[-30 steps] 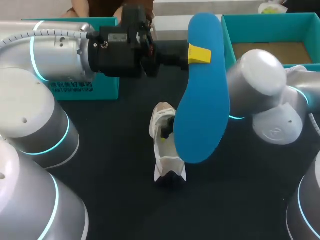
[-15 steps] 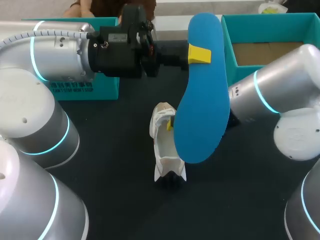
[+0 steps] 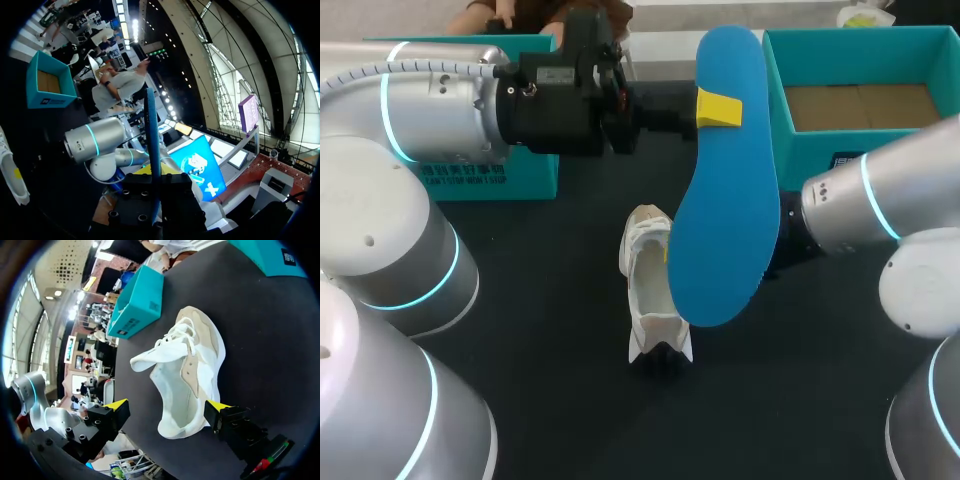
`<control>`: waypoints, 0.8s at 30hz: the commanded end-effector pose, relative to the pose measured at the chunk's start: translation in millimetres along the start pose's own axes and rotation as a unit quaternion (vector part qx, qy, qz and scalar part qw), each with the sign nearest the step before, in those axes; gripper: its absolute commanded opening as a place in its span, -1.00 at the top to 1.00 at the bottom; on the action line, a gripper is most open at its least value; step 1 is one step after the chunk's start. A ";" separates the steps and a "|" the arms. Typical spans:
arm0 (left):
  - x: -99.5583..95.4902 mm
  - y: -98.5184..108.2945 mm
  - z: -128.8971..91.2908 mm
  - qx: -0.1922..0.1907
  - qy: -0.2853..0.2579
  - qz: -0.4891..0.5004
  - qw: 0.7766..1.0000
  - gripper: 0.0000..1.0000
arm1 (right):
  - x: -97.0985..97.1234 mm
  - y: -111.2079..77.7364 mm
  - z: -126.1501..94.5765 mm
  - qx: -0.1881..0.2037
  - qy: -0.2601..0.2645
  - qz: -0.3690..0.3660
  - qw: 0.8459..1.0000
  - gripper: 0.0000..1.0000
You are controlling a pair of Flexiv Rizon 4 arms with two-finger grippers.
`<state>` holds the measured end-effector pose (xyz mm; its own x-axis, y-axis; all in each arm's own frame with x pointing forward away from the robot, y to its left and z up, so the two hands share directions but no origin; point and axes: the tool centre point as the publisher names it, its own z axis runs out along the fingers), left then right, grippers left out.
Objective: Take the shoe out of the shoebox, open the shoe tongue, remove and reinsert the insole, then place the shoe into the shoebox
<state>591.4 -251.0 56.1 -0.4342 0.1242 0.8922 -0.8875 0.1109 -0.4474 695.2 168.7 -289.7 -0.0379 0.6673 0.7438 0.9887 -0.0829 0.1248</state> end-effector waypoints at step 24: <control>-0.1 1.1 -0.2 0.000 -0.001 0.000 1.000 1.00 | 18.3 15.9 -94.6 -0.023 0.250 0.012 0.968 -1.00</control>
<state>591.4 -251.0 56.1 -0.4343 0.1241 0.8922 -0.8874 0.1109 -0.4474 706.9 126.1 -218.6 -0.0717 0.3075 0.9488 0.9847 -0.1297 0.1165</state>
